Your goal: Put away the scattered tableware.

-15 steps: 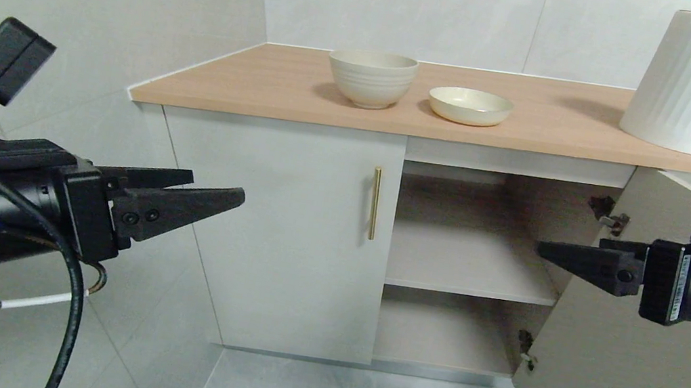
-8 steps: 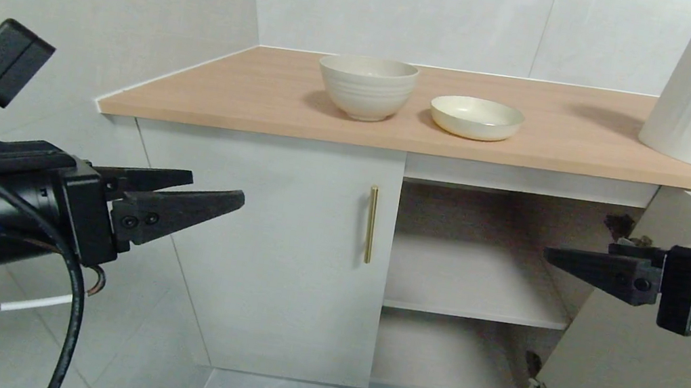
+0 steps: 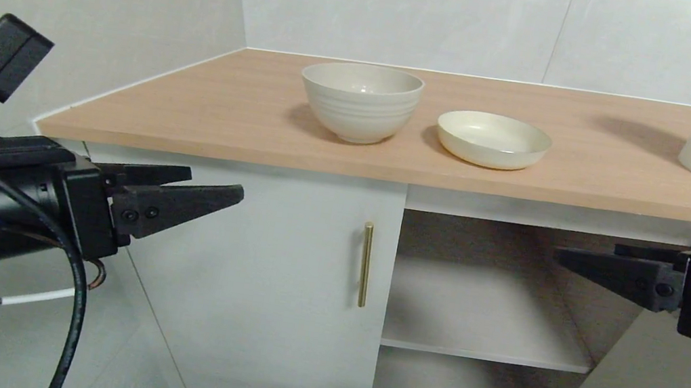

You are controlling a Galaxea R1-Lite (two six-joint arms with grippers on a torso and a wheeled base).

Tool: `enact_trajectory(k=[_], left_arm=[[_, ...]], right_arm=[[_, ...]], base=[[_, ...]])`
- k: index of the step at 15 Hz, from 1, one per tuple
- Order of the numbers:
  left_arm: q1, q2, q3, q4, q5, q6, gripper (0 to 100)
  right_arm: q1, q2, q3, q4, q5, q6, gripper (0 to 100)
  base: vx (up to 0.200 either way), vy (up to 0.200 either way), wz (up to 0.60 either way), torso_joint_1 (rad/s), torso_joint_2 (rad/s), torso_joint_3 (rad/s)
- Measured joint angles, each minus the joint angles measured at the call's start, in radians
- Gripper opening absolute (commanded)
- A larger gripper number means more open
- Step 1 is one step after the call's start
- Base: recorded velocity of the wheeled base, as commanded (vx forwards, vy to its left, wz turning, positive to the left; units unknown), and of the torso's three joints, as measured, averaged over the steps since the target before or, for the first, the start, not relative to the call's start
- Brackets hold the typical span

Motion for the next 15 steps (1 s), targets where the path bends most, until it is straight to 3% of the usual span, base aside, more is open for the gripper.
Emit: enact_trajectory(k=[7, 15], left_arm=[[0.000, 0.001, 0.001, 0.001, -0.001, -0.001, 100], [0.000, 0.043, -0.002, -0.001, -0.002, -0.003, 100]], right_arm=[[-0.006, -0.003, 0.003, -0.008, 0.001, -0.001, 100], [-0.022, 0.021, 0.002, -0.010, 0.001, -0.001, 100]], base=[[0.000, 0.000, 0.00, 0.005, -0.02, -0.021], [0.000, 0.000, 0.00, 0.115, -0.40, -0.290]])
